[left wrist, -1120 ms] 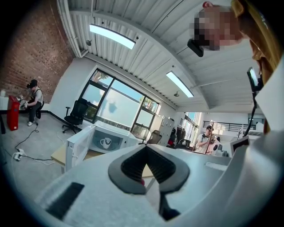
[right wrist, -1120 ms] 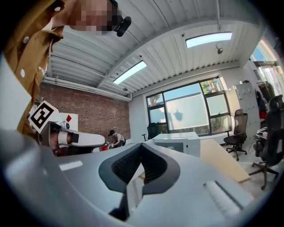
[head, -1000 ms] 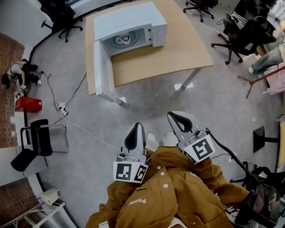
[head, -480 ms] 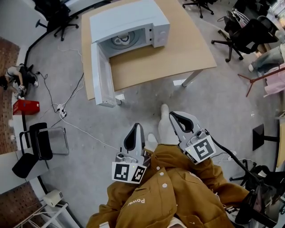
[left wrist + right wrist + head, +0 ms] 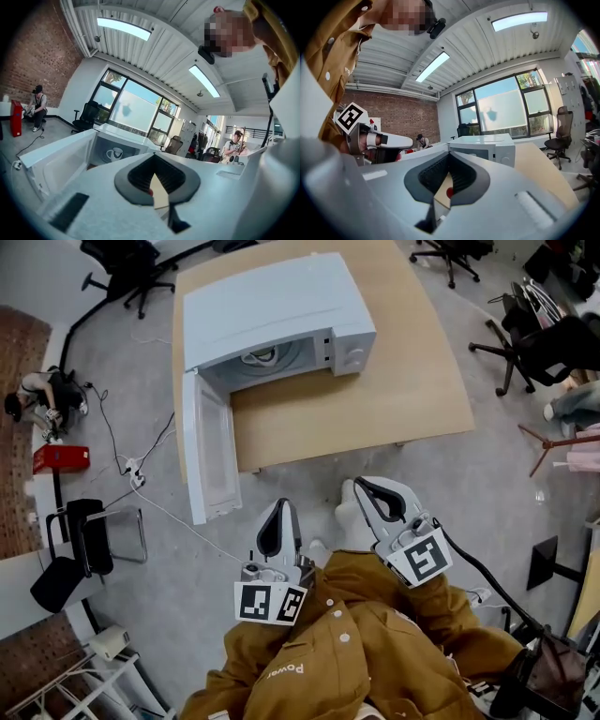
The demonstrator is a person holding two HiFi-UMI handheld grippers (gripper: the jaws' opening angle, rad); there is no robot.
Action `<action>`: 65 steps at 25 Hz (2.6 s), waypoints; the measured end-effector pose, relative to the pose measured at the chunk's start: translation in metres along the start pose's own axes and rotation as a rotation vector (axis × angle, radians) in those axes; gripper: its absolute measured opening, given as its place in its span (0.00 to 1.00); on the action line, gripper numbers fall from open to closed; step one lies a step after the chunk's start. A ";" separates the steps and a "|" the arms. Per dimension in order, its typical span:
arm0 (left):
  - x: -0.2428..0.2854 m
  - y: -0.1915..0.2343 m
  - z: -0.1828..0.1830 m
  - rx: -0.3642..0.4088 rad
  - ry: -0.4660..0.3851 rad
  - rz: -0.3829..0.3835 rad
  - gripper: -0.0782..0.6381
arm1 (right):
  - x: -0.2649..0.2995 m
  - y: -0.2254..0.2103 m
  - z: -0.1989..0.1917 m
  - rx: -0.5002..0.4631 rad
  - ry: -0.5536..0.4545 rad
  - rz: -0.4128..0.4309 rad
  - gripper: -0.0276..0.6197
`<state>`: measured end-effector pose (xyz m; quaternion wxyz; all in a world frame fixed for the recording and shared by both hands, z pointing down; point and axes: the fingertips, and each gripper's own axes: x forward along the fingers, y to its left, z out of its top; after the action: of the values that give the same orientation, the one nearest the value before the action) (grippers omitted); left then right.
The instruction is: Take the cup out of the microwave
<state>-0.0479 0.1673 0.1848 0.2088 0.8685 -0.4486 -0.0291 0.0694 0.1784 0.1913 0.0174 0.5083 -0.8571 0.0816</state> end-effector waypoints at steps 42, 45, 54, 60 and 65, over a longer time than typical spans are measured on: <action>0.225 0.199 -0.090 -0.002 -0.055 0.217 0.22 | 0.315 -0.122 -0.144 -0.015 0.025 0.073 0.40; 0.221 0.201 -0.092 0.000 -0.050 0.212 0.23 | 0.334 -0.131 -0.141 -0.024 -0.004 0.046 0.49; 0.214 0.205 -0.093 -0.028 -0.042 0.209 0.25 | 0.387 -0.148 -0.134 -0.082 -0.039 -0.001 0.68; 0.213 0.209 -0.092 -0.034 -0.041 0.208 0.25 | 0.412 -0.152 -0.137 -0.081 -0.032 0.005 0.68; 0.211 0.213 -0.092 -0.038 -0.039 0.212 0.25 | 0.431 -0.155 -0.141 -0.091 -0.014 0.017 0.68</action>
<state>-0.0636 -0.0775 0.3798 0.2183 0.8113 -0.5413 -0.0324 -0.0109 -0.2464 0.3977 0.0338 0.5002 -0.8643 0.0392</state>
